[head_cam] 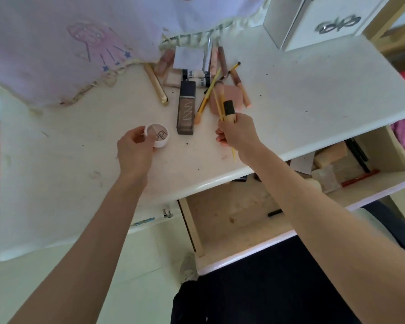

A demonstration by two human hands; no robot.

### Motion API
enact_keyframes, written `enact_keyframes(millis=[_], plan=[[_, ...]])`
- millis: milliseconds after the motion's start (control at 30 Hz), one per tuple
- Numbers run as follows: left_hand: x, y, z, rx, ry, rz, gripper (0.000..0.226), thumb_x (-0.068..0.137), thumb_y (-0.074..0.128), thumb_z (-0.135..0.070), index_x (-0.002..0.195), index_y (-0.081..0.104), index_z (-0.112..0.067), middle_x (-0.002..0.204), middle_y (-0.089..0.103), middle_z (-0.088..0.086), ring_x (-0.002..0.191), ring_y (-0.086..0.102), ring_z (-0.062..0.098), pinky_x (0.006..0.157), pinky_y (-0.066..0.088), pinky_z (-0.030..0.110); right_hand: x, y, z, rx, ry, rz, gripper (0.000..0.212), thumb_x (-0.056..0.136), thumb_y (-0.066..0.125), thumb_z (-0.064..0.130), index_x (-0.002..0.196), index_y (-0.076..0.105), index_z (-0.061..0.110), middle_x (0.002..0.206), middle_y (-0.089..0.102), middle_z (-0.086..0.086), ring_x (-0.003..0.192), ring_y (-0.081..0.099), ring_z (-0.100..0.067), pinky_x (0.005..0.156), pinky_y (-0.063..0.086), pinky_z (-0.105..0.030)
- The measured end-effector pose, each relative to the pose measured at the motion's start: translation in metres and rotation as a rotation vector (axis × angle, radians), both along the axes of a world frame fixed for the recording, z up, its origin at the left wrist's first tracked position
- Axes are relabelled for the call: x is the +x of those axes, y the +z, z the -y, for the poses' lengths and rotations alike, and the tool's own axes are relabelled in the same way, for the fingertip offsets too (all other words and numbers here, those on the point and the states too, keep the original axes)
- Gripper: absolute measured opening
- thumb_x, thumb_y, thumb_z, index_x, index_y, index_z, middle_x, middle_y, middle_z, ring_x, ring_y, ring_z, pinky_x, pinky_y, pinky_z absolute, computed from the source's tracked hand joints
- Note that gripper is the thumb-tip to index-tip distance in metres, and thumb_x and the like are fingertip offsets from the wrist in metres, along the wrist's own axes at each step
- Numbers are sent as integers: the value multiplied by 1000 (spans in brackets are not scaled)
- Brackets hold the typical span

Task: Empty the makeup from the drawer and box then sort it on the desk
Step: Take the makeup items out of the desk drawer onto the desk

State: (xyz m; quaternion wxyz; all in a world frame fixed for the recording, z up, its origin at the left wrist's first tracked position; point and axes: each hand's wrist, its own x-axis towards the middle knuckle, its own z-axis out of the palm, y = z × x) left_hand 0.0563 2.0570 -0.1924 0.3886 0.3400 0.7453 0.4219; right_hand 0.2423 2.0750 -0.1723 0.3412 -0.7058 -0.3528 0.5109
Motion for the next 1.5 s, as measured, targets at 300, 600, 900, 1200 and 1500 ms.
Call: enact_keyframes(millis=[300,600,900,1200,1500], plan=[[3,12,-73,6,-140,-79,41,91,55,-26,129,51,-12,123,57,2,110,56,18,97,42,27,-25,6,-77,128,28,303,20,85,55,22,104,59,19,97,66,-6,90,64,-25,83,54,-44],[3,8,-40,-49,-599,-424,44,99,33,-21,141,28,-8,145,34,12,134,29,26,105,20,28,-22,0,-61,364,212,617,28,91,41,13,108,64,15,86,67,-8,75,59,-25,85,43,-37],[7,-25,81,42,-798,-882,58,93,13,-37,145,24,-14,155,12,6,144,3,25,114,-3,40,27,-23,90,484,421,629,35,96,43,16,128,53,7,136,50,-8,127,45,-20,108,34,-30],[58,-45,162,259,-749,-844,42,91,33,-20,126,51,-7,146,34,15,138,22,30,111,25,47,90,-71,159,95,791,765,49,97,43,31,140,37,11,146,37,-8,132,37,-26,108,33,-41],[113,-88,124,36,-1199,-1033,65,89,42,-3,147,13,-9,155,7,11,142,7,28,114,11,43,111,-101,117,-27,767,797,59,94,38,9,148,15,14,156,11,-13,142,13,-33,110,27,-48]])
